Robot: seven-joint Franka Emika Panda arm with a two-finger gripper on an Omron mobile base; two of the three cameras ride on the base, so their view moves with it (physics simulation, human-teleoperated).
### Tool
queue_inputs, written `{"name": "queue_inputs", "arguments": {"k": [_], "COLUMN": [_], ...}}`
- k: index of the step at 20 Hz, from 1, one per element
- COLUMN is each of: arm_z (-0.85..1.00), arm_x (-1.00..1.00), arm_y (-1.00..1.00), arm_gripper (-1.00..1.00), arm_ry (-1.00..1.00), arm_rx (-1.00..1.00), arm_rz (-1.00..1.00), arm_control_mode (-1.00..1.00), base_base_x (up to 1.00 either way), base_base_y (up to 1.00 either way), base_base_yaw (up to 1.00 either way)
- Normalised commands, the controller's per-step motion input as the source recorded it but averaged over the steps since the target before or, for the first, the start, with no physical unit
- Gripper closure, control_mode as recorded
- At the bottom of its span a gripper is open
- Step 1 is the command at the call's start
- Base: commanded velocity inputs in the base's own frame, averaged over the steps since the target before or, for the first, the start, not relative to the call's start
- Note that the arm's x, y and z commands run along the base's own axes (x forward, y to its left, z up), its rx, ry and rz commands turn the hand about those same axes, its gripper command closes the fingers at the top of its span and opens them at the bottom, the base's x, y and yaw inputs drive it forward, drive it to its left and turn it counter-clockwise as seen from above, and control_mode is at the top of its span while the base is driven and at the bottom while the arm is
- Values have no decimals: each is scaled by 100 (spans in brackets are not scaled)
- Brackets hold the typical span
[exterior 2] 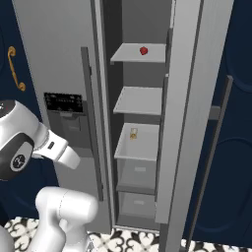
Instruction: Take the strawberry from the fridge and place it on top of the pancake, located on the dining counter.
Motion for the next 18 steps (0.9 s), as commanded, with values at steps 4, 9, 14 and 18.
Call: {"name": "queue_inputs", "arguments": {"k": [4,9,14,18], "arm_z": [0,0,0,0], "arm_x": [0,0,0,0], "arm_y": [0,0,0,0], "arm_gripper": [-100,-100,-100,-100], "arm_ry": [0,0,0,0], "arm_rx": [0,0,0,0], "arm_rz": [0,0,0,0], "arm_control_mode": [100,100,100,100], "base_base_x": [-31,41,82,27], "base_base_y": [-17,-7,-14,-47], "base_base_yaw": [-28,-16,0,9]}}
